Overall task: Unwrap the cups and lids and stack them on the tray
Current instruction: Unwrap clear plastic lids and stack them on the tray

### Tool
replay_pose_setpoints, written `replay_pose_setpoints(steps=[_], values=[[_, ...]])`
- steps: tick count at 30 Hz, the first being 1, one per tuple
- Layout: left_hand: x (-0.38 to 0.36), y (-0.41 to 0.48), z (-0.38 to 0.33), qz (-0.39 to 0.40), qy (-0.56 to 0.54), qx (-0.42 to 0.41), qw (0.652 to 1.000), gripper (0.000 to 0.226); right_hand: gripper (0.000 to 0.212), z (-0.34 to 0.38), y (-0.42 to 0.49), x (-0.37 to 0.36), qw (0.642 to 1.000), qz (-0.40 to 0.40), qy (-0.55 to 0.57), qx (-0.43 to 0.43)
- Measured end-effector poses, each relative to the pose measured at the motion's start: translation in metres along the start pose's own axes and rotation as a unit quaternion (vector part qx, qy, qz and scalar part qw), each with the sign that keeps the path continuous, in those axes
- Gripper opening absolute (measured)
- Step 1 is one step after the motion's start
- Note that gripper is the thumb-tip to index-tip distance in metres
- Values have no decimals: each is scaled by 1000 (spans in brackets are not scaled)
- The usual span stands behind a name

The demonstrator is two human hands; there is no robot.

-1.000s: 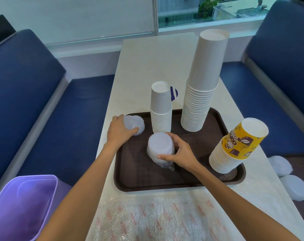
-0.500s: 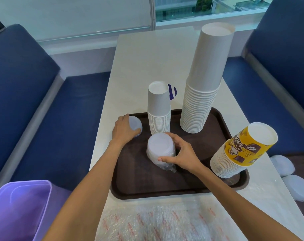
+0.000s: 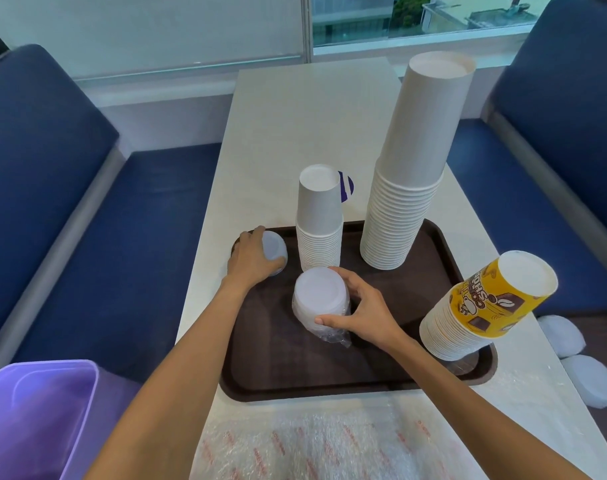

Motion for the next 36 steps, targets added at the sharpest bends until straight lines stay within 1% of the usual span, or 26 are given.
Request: replay_pose_setpoints(steps=[3, 5, 9, 11, 12, 14, 16, 18, 21, 26, 28, 30, 31, 33, 34, 36], values=[[-5, -2, -1, 6, 5, -6, 1000, 81, 77, 0, 0, 0, 1000, -2, -4, 0], [-8, -4, 0, 2, -5, -3, 1000, 86, 78, 1, 0, 1, 1000, -4, -4, 1], [-14, -9, 2, -33, -45, -8, 998, 93, 77, 1, -1, 2, 1000, -8, -4, 3], [-13, -11, 2, -61, -36, -16, 997, 95, 77, 1, -1, 2, 1000, -10, -5, 4], [-13, -12, 1, -72, -14, -24, 997, 95, 77, 0, -1, 2, 1000, -10, -6, 3], [-15, -13, 0, -74, 66, -55, 994, 90, 76, 0, 0, 2, 1000, -10, -8, 3], [-21, -15, -1, -49, 142, -93, 984, 78, 76, 0, 0, 2, 1000, -9, -10, 4], [-26, -16, 1, -20, 190, -108, 976, 68, 75, 0, 0, 2, 1000, -9, -13, 3], [-26, -16, 5, -15, 213, -95, 972, 64, 75, -1, 0, 2, 1000, -8, -17, 4], [-21, -18, 7, 9, 249, -67, 966, 66, 75, 1, -2, 1, 1000, -6, -25, 4], [-18, -19, 2, 12, 231, -66, 971, 69, 80, 2, -3, -1, 1000, -5, -24, 2], [-8, -23, -6, -27, 192, -74, 978, 68, 88, 2, -6, -2, 1000, -2, -20, 3], [-1, -26, -11, -63, 152, -83, 983, 65, 92, 3, -7, -3, 1000, -1, -20, 6], [15, -38, -22, -135, 24, -93, 986, 53, 102, 2, -11, -4, 1000, -6, -20, 9], [21, -44, -28, -159, -38, -99, 982, 45, 107, 2, -13, -4, 1000, -16, -19, 10], [29, -56, -40, -176, -108, -121, 971, 31, 115, 4, -18, -4, 999, -48, -17, 13]])
Point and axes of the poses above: each hand's wrist, its own y-axis towards the middle knuckle, its own x-axis out of the back of the hand, z = x × y, the point moved 5 cm from there along y, towards the middle knuckle, and after that the axes turned 13 degrees about -x, right-handed, at the moved point
